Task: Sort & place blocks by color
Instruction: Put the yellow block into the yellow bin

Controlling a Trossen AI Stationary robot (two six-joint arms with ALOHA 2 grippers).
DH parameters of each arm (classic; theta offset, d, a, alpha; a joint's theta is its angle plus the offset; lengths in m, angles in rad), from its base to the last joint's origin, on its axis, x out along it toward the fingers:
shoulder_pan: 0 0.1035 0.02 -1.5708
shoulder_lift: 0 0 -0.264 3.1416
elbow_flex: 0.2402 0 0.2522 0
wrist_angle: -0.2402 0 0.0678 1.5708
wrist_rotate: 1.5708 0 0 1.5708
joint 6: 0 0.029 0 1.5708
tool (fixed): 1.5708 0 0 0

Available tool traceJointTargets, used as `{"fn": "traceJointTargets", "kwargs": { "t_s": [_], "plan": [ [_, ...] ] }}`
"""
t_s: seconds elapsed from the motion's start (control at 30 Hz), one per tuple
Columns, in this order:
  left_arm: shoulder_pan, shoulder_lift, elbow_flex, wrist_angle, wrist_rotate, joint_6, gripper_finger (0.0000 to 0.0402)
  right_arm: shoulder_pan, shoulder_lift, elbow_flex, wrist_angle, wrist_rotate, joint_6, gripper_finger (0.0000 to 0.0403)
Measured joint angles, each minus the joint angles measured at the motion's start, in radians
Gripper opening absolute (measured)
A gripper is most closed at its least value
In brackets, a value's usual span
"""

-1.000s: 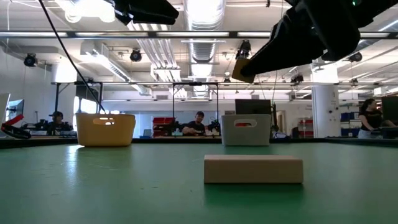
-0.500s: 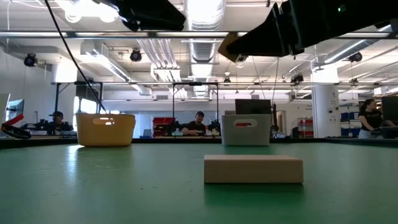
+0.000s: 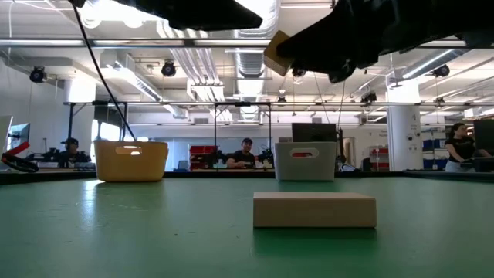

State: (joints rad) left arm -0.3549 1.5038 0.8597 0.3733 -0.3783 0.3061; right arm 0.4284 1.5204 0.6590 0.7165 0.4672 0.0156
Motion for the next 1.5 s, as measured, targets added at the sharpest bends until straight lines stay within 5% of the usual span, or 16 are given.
{"fn": "traceJointTargets", "kwargs": {
  "t_s": [0.17, 0.33, 0.87, 1.2, 1.5],
  "plan": [
    [-0.013, 0.054, 0.002, 0.011, -0.001, 0.279, 0.0251, -0.07, -0.002, 0.0, 0.007, -0.226, 0.196, 0.0121],
    [-0.014, 0.089, 0.002, 0.016, -0.004, 0.347, 0.0252, -0.119, 0.0, 0.0, -0.001, -0.361, 0.332, 0.0121],
    [-0.013, 0.105, 0.0, 0.064, 0.008, 0.36, 0.0248, -0.167, -0.001, 0.03, 0.007, -0.447, 0.447, 0.0121],
    [-0.012, 0.105, 0.0, 0.063, 0.005, 0.377, 0.0125, -0.173, 0.0, 0.034, 0.006, -0.449, 0.449, 0.0146],
    [0.0, 0.105, 0.0, 0.06, -0.034, 0.351, 0.0121, -0.221, -0.003, 0.035, 0.007, -0.424, 0.437, 0.0199]
  ]
}}
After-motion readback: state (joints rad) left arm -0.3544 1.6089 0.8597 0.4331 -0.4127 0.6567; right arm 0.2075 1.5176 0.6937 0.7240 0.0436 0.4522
